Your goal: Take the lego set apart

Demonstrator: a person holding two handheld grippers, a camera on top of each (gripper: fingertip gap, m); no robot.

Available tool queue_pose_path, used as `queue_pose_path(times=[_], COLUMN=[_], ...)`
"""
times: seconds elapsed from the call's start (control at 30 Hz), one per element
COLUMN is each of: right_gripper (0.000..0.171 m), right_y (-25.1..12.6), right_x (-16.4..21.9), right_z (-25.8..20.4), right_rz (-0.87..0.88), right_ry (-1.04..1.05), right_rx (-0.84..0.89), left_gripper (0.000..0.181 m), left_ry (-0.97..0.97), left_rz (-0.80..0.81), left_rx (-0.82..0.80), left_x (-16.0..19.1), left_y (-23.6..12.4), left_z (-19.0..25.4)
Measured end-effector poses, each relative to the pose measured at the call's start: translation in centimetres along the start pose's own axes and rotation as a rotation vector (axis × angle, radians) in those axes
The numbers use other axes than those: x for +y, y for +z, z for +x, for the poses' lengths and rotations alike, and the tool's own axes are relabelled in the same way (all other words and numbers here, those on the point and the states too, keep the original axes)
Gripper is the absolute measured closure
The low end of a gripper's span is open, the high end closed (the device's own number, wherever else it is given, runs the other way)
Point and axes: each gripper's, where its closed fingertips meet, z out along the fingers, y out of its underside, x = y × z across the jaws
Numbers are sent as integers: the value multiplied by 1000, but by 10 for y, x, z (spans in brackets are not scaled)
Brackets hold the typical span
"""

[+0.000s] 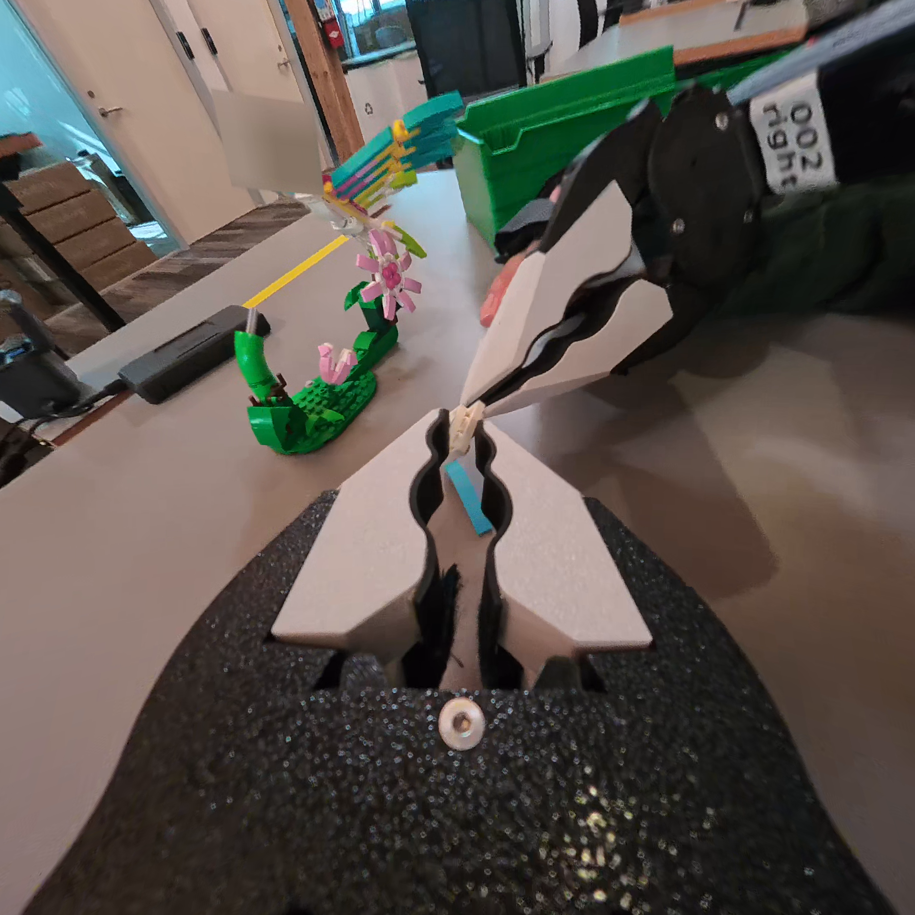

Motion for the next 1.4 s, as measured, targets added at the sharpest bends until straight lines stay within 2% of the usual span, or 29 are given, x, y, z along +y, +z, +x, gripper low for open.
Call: queue_pose_path(times=[0.03,0.2,0.23,0.27,0.3,0.37,0.47,0.63,0.73,0.87,0.97,1.03,1.1,1.17,1.3,1.4], right_gripper=[171,171,171,171,171,171,171,171,171,162,151,150,140,135,133,134], right_y=[0,0,0,3,6,11,12,23,25,20,11,5,-3,-19,-74,-110], right_x=[-1,-6,-8,-13,-20,-29,-24,13,17,6,-15,-24,-29,-33,-44,-57], right_z=[1,1,-5,-20,-36,-46,-24,-19,-13,-9,5,16,13,1,-60,-107], right_rz=[-6,-12,1,21,32,55,64,-93,-88,28,171,241,234,171,-51,-90], right_ry=[-24,-90,-107,-135,-192,-170,16,111,204,372,640,862,1007,1015,823,745], right_rx=[13,36,5,-47,-91,-116,-56,-27,-9,-57,-125,-189,-315,-414,-624,-709], left_gripper=[174,174,173,176,176,176,175,175,175,175,175,175,175,175,175,175], left_ry=[-22,-139,-188,-274,-339,-307,-332,-288,-350,-552,-565,-566,-601,-641,-619,-598], left_rz=[17,85,149,306,385,367,374,160,146,187,198,206,232,258,249,271], left_rx=[6,50,51,56,52,-48,-124,-357,-264,18,188,226,243,248,148,104], left_x=[-2,-7,-16,-39,-49,-43,-40,-4,0,-6,-14,-16,-18,-20,-15,-19], left_y=[-1,-4,-8,-21,-33,-44,-51,-48,-38,-29,-28,-28,-31,-35,-39,-42], left_z=[0,-1,-5,-14,-25,-39,-54,-82,-70,-44,-20,-14,-15,-19,-31,-36])
